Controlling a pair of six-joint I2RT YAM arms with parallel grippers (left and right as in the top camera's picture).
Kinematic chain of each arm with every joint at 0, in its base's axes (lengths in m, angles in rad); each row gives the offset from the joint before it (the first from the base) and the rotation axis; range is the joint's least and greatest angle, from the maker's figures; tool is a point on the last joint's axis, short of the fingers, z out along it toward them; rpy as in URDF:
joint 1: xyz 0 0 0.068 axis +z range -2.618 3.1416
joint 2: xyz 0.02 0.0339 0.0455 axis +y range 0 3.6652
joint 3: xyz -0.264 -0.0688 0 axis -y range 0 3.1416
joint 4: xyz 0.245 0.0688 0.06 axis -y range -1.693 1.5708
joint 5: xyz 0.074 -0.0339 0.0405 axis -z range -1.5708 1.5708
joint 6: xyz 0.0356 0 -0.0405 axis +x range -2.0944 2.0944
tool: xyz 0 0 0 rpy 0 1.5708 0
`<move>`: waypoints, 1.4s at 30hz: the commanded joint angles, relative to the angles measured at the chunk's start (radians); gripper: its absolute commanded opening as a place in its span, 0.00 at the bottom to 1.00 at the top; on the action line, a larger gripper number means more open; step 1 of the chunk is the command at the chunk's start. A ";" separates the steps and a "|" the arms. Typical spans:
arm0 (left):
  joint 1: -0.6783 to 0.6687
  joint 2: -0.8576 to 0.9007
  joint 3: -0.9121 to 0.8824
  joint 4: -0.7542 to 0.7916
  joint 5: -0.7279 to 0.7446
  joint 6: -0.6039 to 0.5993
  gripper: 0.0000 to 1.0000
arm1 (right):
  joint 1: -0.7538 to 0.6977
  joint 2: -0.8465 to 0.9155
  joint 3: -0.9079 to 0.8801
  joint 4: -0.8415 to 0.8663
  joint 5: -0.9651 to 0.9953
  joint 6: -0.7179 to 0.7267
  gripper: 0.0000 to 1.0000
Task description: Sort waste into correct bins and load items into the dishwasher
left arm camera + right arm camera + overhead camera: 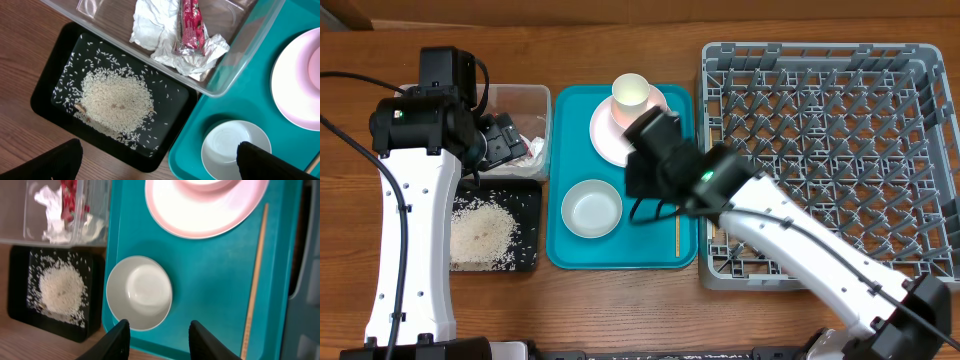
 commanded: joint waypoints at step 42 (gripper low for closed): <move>-0.001 0.002 0.010 0.001 -0.006 -0.003 1.00 | 0.056 0.225 -0.009 -0.032 0.230 0.023 0.40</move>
